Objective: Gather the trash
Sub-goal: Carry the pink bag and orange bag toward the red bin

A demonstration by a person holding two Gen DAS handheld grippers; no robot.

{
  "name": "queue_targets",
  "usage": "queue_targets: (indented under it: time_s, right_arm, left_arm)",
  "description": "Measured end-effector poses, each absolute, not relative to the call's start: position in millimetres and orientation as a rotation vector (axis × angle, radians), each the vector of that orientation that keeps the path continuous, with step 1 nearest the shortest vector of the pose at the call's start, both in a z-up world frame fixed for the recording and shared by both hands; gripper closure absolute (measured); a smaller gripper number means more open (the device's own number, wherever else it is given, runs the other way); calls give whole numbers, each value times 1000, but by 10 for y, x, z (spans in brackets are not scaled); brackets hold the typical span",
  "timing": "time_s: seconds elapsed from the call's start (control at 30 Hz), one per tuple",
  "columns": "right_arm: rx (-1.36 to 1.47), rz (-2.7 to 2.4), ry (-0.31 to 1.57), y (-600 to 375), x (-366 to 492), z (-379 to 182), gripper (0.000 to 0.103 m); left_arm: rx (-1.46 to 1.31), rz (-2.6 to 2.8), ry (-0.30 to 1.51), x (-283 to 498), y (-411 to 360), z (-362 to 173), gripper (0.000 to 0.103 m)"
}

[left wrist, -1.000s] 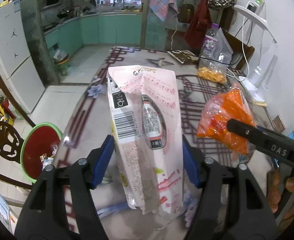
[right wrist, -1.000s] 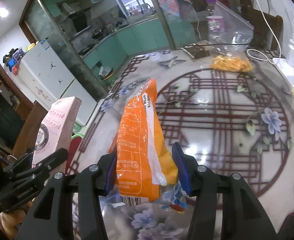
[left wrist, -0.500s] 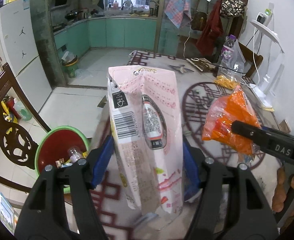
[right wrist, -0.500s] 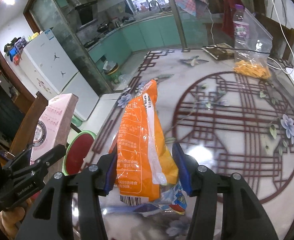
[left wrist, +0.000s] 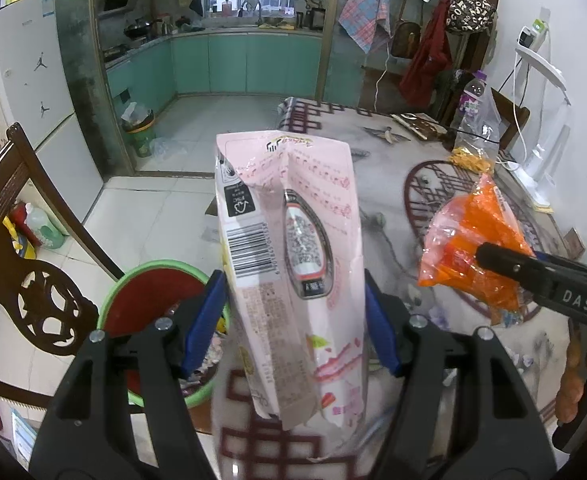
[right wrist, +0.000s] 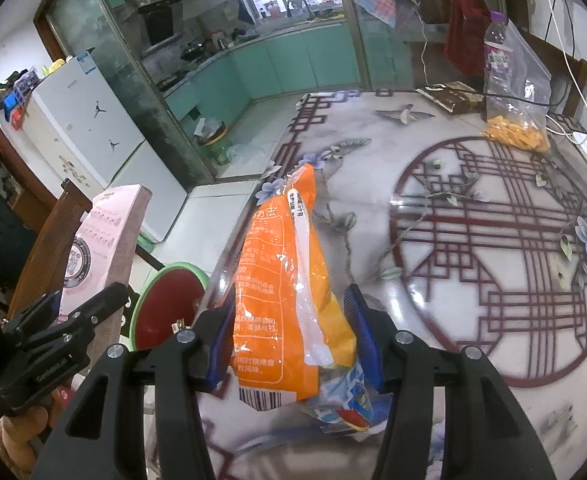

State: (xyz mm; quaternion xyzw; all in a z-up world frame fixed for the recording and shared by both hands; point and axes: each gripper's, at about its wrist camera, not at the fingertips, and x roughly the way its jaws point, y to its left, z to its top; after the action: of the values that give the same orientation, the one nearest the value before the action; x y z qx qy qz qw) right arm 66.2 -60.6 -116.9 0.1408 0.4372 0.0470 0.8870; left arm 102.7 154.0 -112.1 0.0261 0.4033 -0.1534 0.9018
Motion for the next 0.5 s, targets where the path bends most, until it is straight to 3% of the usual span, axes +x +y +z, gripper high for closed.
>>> queue_targets:
  time_s: [0.5]
  right_arm:
    - [248,136,899,52,916,-1099,53]
  left_arm:
    - [18,-270,844,1230,2190,-1186,39]
